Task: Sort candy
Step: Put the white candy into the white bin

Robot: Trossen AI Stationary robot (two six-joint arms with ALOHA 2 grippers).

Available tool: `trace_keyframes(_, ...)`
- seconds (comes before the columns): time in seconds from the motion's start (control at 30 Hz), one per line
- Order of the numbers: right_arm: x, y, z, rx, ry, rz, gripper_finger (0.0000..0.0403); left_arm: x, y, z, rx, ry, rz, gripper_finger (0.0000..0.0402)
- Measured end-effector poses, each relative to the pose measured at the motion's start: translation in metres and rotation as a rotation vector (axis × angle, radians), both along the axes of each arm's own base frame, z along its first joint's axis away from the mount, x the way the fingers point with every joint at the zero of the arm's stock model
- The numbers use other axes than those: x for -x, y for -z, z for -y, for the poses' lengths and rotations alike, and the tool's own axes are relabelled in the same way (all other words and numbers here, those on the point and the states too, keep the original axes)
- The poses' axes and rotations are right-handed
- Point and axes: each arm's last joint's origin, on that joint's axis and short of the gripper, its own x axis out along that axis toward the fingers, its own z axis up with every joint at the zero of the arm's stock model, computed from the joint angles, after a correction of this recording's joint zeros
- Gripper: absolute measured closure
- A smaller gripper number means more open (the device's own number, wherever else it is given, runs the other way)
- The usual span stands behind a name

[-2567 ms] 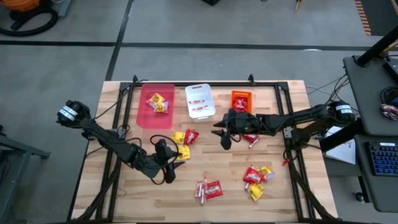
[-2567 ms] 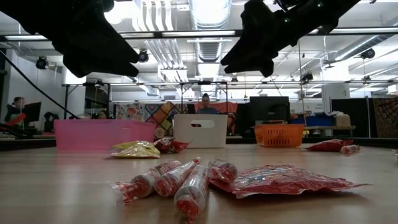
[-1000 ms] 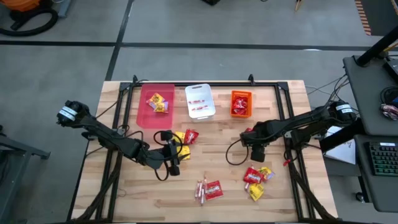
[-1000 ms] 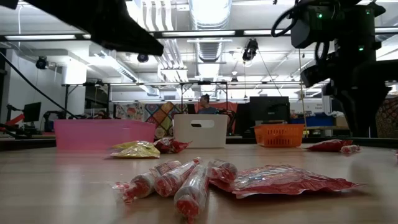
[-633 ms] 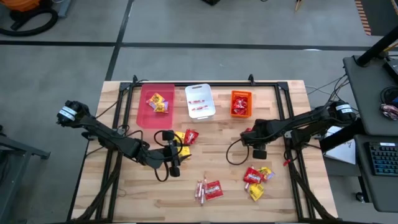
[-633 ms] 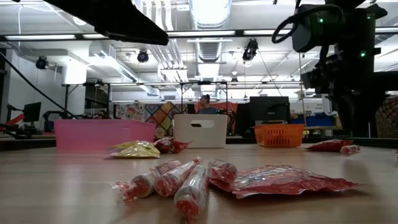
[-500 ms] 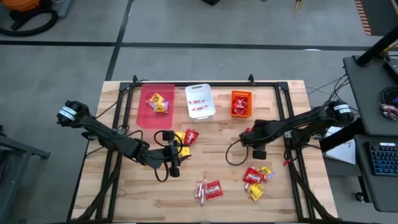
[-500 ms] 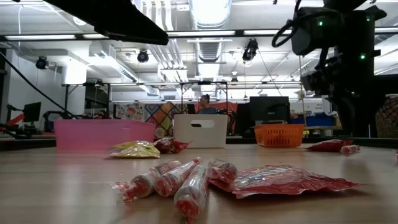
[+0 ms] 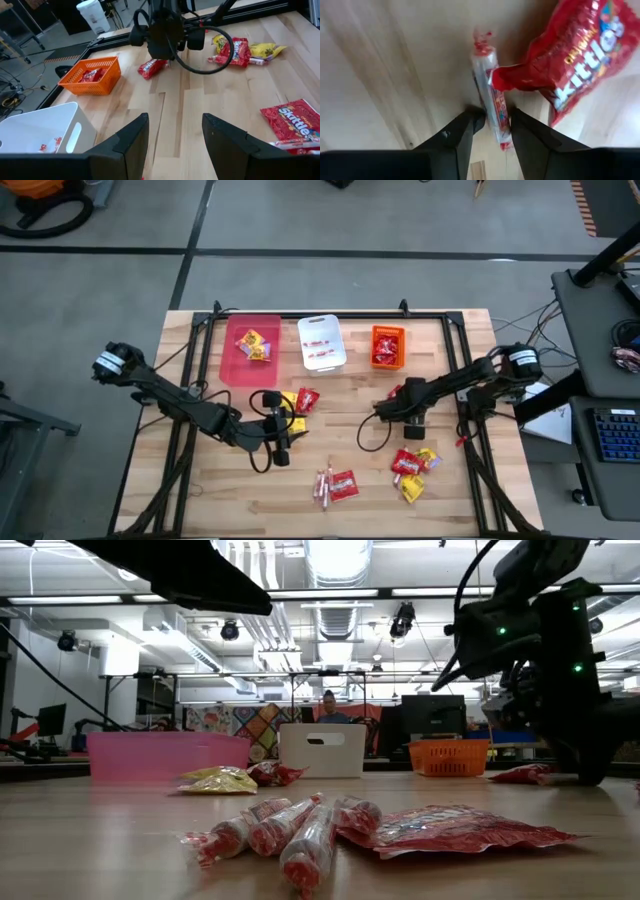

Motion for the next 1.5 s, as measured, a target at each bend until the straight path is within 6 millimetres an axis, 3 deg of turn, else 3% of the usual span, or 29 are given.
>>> trace_keyframes(0.37, -0.019, -0.019, -0.003, -0.073, 0.022, 0.057, 0.0382, 0.000, 0.001, 0.000, 0.027, -0.010, 0.006, 0.0233)
trace_keyframes(0.73, -0.025, -0.057, -0.009, -0.152, 0.050, 0.217, 0.0395, 0.000, 0.001, 0.000, 0.050, -0.018, 0.009, 0.0233)
trace_keyframes(0.9, -0.029, -0.078, -0.008, -0.170, 0.039, 0.408, 0.0395, 0.000, 0.001, 0.000, 0.051, -0.018, 0.009, 0.0233)
trace_keyframes(1.13, -0.053, -0.109, -0.008, -0.197, -0.075, 0.842, 0.0395, 0.001, 0.003, 0.000, 0.091, -0.039, 0.002, 0.0233)
trace_keyframes(1.33, -0.087, -0.132, 0.017, -0.061, -0.196, 1.198, 0.0395, 0.004, -0.003, 0.001, 0.147, -0.091, -0.086, 0.0233)
trace_keyframes(1.5, -0.113, -0.145, 0.061, 0.176, -0.174, 1.231, 0.0394, 0.007, -0.012, 0.002, 0.153, -0.143, -0.194, 0.0233)
